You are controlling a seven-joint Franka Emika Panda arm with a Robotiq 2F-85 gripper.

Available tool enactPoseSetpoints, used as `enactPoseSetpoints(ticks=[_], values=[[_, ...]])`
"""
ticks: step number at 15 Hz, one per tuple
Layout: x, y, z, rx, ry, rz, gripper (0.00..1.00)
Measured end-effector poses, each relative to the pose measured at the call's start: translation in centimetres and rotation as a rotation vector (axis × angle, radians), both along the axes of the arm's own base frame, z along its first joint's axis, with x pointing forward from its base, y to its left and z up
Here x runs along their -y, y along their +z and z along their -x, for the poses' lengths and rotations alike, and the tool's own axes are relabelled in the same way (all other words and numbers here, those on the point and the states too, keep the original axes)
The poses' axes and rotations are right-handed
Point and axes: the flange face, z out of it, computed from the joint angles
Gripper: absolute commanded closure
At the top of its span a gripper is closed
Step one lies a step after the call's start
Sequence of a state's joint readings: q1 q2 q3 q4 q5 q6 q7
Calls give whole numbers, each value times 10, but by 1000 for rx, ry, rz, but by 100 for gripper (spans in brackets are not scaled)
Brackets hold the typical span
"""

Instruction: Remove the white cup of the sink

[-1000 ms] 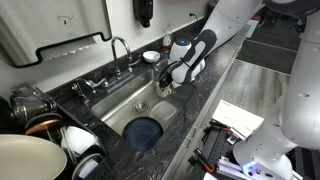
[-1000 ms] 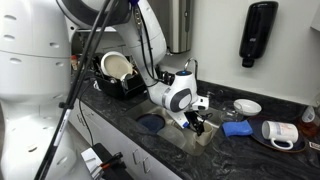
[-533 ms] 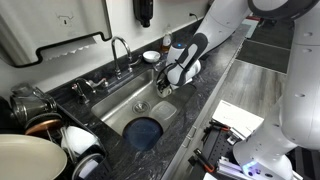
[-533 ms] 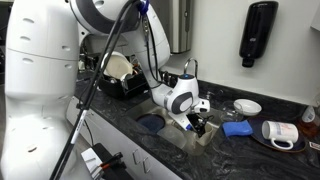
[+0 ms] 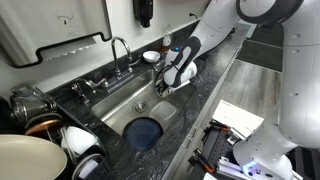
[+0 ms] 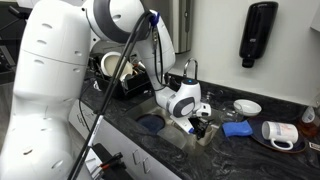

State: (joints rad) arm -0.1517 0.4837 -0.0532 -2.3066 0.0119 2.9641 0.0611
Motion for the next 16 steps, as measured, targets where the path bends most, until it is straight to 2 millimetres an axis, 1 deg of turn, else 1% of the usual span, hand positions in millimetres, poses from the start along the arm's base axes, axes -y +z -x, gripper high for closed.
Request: enactPoseSetpoints(ticks=[6,7,9,16], values=[[8,-1,-1,-5,7,-9,99],[9,0,-1,-8,7,-9,100],[11,1,-3,-9,5,-8,96],[8,7,-7,-35,45,33,96]])
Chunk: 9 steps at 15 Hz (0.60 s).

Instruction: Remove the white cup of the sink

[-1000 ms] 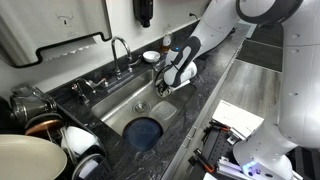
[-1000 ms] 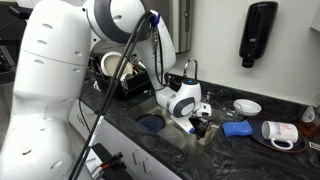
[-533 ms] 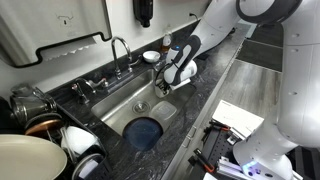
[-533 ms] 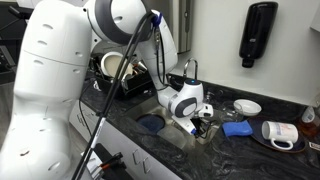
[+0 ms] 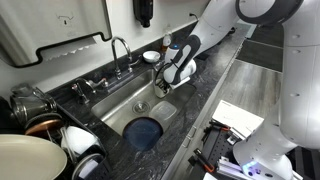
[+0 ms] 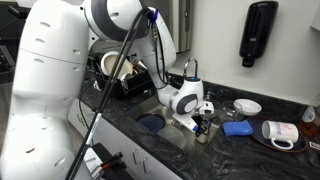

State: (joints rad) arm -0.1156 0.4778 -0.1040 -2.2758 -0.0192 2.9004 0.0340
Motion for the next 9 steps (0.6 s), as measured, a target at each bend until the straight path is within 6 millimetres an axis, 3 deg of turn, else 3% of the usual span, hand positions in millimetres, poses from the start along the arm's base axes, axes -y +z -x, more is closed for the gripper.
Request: enactPoseSetpoints(ticks=[9], values=[[-10,72,0,64,77,150,96]])
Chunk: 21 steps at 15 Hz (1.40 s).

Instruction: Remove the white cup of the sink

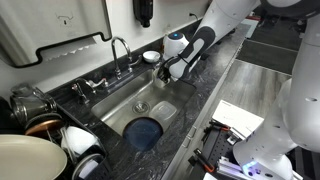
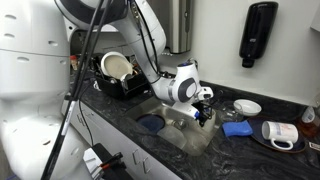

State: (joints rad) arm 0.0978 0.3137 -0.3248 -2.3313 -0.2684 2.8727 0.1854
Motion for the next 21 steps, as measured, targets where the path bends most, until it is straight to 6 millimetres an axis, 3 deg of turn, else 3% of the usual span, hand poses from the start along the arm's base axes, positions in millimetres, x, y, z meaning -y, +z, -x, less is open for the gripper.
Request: enactPoseSetpoints(ticks=[5,12,15,21], values=[[-1,43,24,-17,-30,-32,96],[40,104,84,-32,-172,-82,96],[67,110,112,-24,-269,-118,96],[128,97,158,-27,-471,-186,96]])
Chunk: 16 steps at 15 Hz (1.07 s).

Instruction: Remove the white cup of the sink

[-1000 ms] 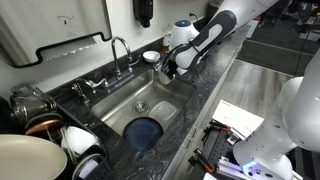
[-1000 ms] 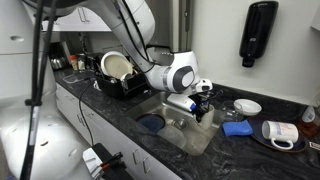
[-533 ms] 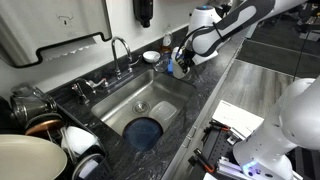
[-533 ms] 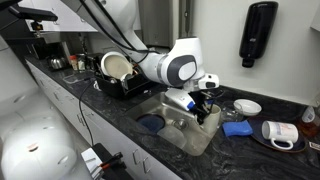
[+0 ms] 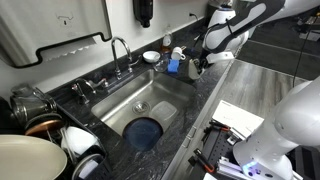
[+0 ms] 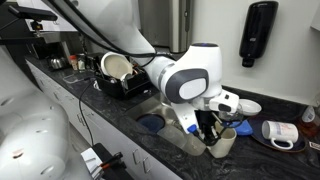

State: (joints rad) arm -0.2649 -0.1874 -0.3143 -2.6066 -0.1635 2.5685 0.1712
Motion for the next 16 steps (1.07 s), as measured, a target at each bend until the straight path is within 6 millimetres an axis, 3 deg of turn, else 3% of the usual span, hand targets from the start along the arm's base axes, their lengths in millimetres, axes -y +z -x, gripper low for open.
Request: enactPoseSetpoints(ticks=[4,8,9,10,16], values=[[28,-2,14,-4,-80,-1,96],[42,-4,10,-3,-125,-7,96],[45,-6,7,-4,-134,-11,60],[48,-8,5,-6,-143,-14,59],[59,-7,-5,4,-183,-29,18]])
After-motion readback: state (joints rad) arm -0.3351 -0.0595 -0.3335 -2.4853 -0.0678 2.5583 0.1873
